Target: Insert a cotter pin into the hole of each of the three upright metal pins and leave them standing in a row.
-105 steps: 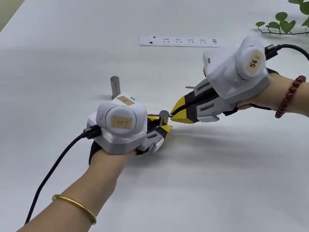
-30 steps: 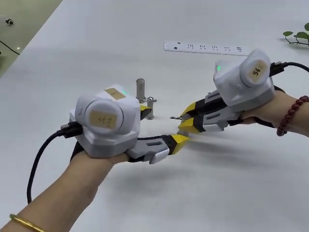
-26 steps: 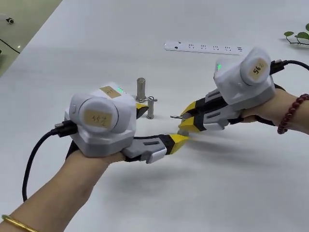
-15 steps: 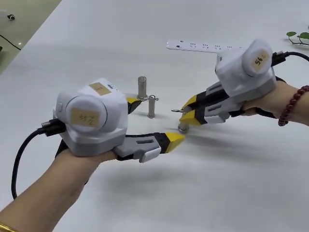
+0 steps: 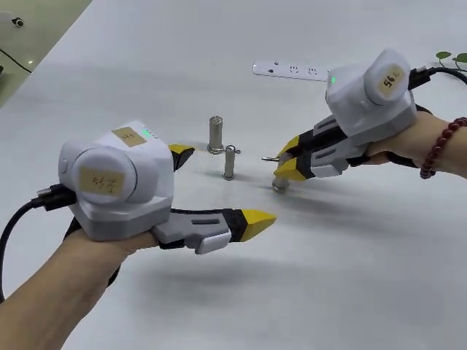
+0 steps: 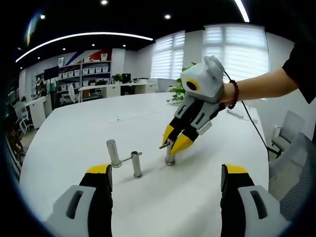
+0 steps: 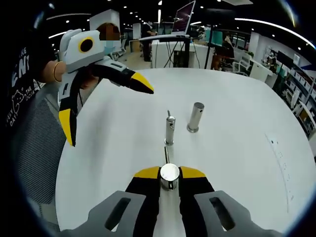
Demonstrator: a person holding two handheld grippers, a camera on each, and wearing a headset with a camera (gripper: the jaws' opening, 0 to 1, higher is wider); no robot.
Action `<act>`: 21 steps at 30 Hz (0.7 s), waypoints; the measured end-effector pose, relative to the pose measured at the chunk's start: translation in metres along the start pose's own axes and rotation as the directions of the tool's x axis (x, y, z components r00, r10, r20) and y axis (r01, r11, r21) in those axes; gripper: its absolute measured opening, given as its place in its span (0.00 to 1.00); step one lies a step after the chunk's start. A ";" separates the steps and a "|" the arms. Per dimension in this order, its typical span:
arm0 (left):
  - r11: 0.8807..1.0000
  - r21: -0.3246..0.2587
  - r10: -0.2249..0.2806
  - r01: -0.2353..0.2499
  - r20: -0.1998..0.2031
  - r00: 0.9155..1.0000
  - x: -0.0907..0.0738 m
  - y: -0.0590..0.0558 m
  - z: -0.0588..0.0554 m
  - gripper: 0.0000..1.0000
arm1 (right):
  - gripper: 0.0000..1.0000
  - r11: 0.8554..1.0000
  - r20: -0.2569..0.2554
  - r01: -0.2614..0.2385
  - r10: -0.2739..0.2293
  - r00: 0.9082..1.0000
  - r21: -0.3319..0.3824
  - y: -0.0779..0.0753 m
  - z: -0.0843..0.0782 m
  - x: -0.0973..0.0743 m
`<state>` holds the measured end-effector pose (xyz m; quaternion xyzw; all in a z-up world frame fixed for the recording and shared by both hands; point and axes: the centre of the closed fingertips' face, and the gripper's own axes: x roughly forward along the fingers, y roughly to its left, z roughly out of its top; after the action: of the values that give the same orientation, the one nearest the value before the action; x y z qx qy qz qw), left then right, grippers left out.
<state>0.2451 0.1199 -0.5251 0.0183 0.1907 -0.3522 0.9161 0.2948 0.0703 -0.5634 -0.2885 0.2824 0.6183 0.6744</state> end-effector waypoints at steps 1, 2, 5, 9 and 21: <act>1.000 0.000 0.000 0.000 0.000 1.000 0.000 0.000 0.000 0.93 | 0.08 1.000 -0.003 -0.001 0.000 1.000 -0.002 -0.001 0.000 0.000; 1.000 0.001 -0.001 0.001 0.002 1.000 0.000 0.001 0.000 0.94 | 0.08 1.000 -0.006 -0.001 0.001 1.000 -0.004 -0.002 -0.001 0.000; 1.000 0.002 -0.002 0.002 0.008 1.000 -0.001 0.002 0.001 0.98 | 0.08 1.000 -0.011 0.000 0.000 1.000 -0.006 -0.005 -0.001 0.000; 1.000 0.002 0.000 0.000 0.000 1.000 -0.001 0.003 -0.001 0.99 | 0.08 1.000 -0.013 -0.002 0.002 1.000 -0.011 -0.007 -0.001 0.002; 1.000 -0.011 0.019 -0.019 -0.014 1.000 -0.002 0.012 -0.005 0.99 | 0.08 1.000 -0.027 -0.015 0.014 1.000 -0.025 -0.011 -0.003 0.006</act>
<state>0.2500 0.1311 -0.5304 0.0174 0.1986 -0.3421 0.9183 0.3066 0.0712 -0.5697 -0.3031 0.2859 0.6226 0.6623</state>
